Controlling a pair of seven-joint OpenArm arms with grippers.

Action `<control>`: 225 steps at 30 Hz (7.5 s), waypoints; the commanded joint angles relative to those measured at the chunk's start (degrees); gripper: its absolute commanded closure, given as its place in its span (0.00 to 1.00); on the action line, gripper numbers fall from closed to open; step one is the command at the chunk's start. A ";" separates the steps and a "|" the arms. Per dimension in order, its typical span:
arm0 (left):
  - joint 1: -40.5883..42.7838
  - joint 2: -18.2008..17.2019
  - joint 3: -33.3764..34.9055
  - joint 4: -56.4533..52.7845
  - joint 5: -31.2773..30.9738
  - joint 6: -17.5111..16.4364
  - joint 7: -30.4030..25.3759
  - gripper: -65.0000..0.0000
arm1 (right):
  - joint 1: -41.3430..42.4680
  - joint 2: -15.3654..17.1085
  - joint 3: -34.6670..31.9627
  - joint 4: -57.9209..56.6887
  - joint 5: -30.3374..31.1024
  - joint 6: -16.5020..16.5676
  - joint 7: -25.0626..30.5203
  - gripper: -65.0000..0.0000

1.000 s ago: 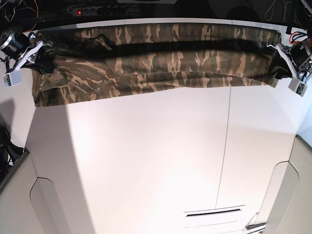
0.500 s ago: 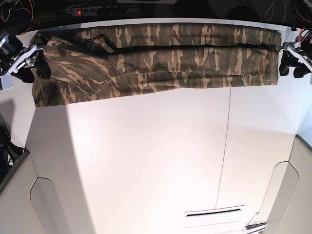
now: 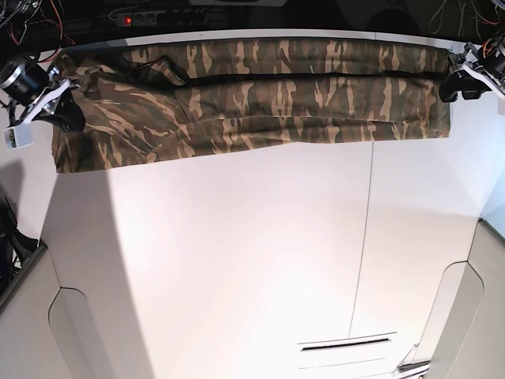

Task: Fold the T-shirt properly
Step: 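Pinch both ends of the folded strip with both grippers, then lift the strip end with the left gripper and fold it toward the right gripper, then release with the left gripper and drag the bundle with the right gripper, then hold the bundle with both grippers and set it down at table center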

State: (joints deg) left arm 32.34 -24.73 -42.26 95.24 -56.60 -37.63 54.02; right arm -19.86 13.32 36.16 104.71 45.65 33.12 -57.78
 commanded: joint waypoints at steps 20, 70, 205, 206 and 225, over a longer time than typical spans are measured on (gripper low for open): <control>-0.02 -0.83 10.80 -1.22 0.13 -2.16 -3.72 0.88 | 0.48 0.81 -2.89 -5.84 4.79 0.13 0.68 1.00; -9.62 19.06 57.40 19.69 24.79 1.14 -12.41 0.51 | 1.88 1.25 11.87 -5.90 4.52 0.11 -2.58 0.36; -42.25 14.99 56.37 -10.58 22.45 -2.37 -7.02 0.99 | 28.48 4.81 -18.60 -31.47 -3.06 0.81 4.85 1.00; -42.07 14.82 56.37 -9.20 22.49 -2.37 -6.99 0.99 | 27.71 4.15 -18.60 -31.47 -3.06 0.79 4.85 1.00; -35.45 3.69 56.02 2.01 19.52 -0.09 -2.97 0.99 | 16.96 -7.65 -18.91 -27.50 4.70 2.25 0.42 1.00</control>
State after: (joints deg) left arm -2.22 -20.80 14.15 96.03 -36.38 -37.69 52.29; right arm -2.94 5.96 17.50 76.93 49.32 35.57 -56.38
